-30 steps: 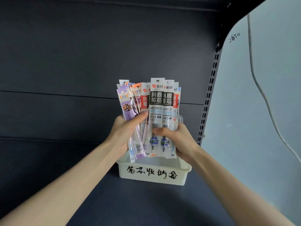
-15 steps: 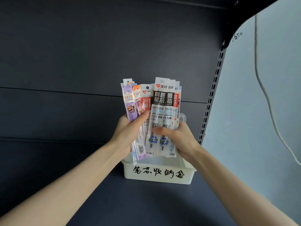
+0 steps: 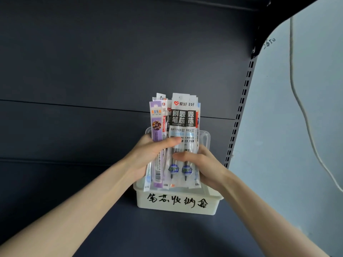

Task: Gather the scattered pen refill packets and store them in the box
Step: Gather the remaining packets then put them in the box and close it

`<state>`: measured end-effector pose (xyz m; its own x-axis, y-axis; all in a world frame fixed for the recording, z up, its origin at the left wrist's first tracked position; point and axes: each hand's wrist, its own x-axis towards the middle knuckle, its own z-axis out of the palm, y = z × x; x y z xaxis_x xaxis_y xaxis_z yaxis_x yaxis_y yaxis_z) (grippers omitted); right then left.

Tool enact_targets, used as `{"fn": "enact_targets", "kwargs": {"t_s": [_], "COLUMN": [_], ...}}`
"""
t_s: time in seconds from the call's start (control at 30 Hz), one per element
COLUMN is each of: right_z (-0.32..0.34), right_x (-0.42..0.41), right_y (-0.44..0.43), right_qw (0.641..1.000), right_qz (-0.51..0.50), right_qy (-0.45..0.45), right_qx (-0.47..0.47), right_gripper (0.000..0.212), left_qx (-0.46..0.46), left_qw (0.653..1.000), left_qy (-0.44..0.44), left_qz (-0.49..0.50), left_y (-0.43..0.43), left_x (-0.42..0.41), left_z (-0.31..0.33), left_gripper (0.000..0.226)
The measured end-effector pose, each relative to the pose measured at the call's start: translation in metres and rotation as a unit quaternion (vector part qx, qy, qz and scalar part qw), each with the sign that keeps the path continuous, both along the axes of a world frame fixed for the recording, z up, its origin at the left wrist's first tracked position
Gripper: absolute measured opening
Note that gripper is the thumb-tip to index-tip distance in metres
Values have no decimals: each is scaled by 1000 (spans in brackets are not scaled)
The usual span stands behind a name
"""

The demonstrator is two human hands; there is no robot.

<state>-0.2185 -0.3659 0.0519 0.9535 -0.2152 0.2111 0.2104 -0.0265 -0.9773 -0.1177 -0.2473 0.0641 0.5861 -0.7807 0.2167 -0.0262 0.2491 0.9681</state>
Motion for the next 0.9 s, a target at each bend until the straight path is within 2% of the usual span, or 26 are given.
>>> {"fn": "enact_targets", "kwargs": {"t_s": [0.1,0.23,0.4,0.5,0.63,0.9], "right_z": [1,3,3,2,1,0], "right_x": [2,6,9,7,6,7], "right_y": [1,0,-1,1,3,5], "right_qw": [1000,999,999,1000,998,992], "right_qz": [26,9,1,9,-6,-102], "right_qy": [-8,-25,-19,-18,-28,-34], "right_qx": [10,39,27,21,59,72], "right_gripper": [30,29,30,29,33,28], "left_qx": [-8,-26,-43,-46,-64,-58], "left_qw": [1000,997,998,998,995,990], "left_qy": [-3,5,36,39,61,59], "left_qz": [8,79,34,36,54,117], "left_y": [-2,-7,-6,-5,-4,-3], "left_x": [1,3,0,1,2,6], "left_z": [0,-3,-2,-4,-6,-8], "left_gripper": [14,16,39,31,22,18]}}
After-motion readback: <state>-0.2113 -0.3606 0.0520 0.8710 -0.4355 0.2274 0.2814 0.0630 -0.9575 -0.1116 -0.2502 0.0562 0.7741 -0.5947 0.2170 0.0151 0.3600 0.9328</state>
